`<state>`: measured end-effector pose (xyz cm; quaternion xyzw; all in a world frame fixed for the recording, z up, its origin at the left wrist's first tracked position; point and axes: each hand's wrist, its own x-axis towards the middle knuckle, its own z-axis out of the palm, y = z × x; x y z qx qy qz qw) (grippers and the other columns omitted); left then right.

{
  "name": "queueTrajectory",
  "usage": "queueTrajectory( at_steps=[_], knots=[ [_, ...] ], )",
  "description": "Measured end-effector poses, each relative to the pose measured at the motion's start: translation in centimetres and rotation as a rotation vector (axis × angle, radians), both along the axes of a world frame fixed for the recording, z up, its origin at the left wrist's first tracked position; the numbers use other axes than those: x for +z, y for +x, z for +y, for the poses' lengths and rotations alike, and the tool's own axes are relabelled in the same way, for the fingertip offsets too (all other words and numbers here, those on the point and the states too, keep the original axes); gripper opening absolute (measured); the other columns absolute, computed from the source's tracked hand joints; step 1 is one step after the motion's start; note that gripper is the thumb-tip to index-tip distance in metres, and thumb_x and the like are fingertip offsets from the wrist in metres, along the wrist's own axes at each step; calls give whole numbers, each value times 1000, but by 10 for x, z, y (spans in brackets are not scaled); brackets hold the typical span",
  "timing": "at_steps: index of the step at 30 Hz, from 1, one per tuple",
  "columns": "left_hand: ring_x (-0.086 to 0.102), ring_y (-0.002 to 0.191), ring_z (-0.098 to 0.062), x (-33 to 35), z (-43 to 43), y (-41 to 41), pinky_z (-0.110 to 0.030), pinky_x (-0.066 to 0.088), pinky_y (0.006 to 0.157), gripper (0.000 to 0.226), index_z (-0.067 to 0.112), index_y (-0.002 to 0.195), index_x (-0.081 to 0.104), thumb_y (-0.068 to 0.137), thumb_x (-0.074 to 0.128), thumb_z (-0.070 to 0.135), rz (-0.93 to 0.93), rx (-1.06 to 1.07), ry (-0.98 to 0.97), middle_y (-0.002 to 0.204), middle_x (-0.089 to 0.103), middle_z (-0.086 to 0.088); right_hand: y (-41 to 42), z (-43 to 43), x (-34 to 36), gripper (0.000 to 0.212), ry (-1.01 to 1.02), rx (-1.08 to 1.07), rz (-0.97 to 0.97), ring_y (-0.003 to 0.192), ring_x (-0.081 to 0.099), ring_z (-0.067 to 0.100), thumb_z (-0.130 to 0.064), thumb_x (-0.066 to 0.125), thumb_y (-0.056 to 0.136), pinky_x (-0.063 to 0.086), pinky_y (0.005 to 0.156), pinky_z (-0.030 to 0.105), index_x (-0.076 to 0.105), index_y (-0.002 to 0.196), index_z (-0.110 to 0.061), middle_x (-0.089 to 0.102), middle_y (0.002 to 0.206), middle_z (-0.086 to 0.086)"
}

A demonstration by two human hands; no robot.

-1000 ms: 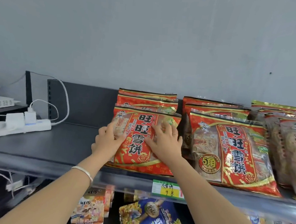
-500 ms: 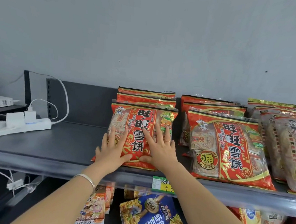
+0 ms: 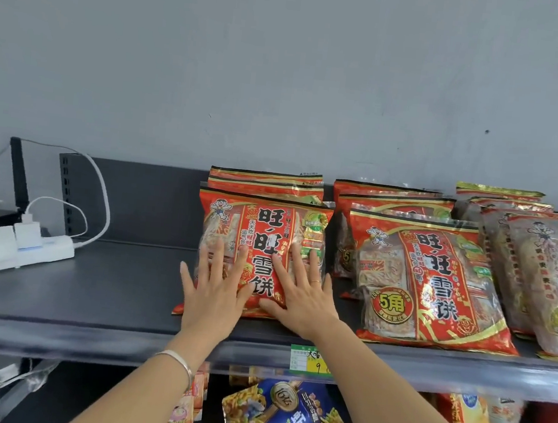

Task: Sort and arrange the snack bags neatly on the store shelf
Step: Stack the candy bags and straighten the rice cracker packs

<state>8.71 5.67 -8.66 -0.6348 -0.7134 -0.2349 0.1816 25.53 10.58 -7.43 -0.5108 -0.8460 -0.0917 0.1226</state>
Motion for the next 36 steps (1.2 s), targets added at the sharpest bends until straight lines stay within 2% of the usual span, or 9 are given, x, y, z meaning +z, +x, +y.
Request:
queueTrajectory(
  at_steps=[2,6,10,17,21,25,28,32,36],
  knots=[
    [-24,140,-26,-3,2,0,-54,-4,114,70,41,134,-39,95,17,55,93,-58,39,148,-35,-5,1,-3,0,85,-28,5,18,141,-33,31,-81,5,75,2,115,62,-24,145,-42,-42,148,-5],
    [-37,133,-23,0,2,-1,-50,-6,115,67,41,130,-39,97,18,54,83,-77,-138,140,-46,-3,5,-7,5,75,-68,19,15,142,-30,30,-73,19,89,2,114,63,-22,146,-44,-35,154,-5],
    [-35,136,-24,4,0,2,-51,-9,114,66,41,133,-36,97,18,55,65,-77,-210,140,-46,-2,6,-15,10,73,-95,2,8,145,-23,32,-69,23,92,2,114,64,-18,147,-45,-29,157,-4],
    [-13,146,-28,8,-14,12,-48,-4,116,63,32,151,2,98,32,49,45,-116,-80,159,-10,-7,25,-26,21,54,135,-76,128,149,3,26,-47,31,101,8,117,57,13,151,-36,8,162,2],
    [-11,146,-27,21,-12,32,-47,-2,117,62,33,150,3,98,33,47,47,-170,-87,159,-5,-6,53,-26,24,58,149,-249,165,149,-8,29,-48,30,101,3,116,59,7,152,-34,0,162,4],
    [-7,147,-28,30,-6,67,-47,0,117,63,32,150,5,98,37,46,53,-272,-85,159,-1,-5,75,-28,23,65,108,-297,162,148,-12,29,-47,34,100,5,117,59,0,153,-32,-6,162,4],
    [0,146,-29,31,-2,96,-46,5,118,64,32,150,8,96,41,43,124,-354,-87,158,5,-5,88,-30,20,71,100,-395,189,147,-17,34,-51,38,98,3,113,66,-5,152,-35,-11,162,5],
    [-7,146,-31,25,4,123,-51,2,117,68,36,150,2,95,43,45,183,-376,-195,158,-4,-5,105,-30,21,93,-79,-623,471,142,-18,48,-64,49,87,7,105,75,-14,150,-38,-25,158,7],
    [-13,145,-33,18,8,133,-55,-8,113,68,40,149,-1,95,41,47,169,-333,-316,159,-12,-5,113,-25,21,95,-155,-558,417,140,-20,51,-61,51,88,9,104,75,-18,149,-39,-33,155,9]
  ],
)
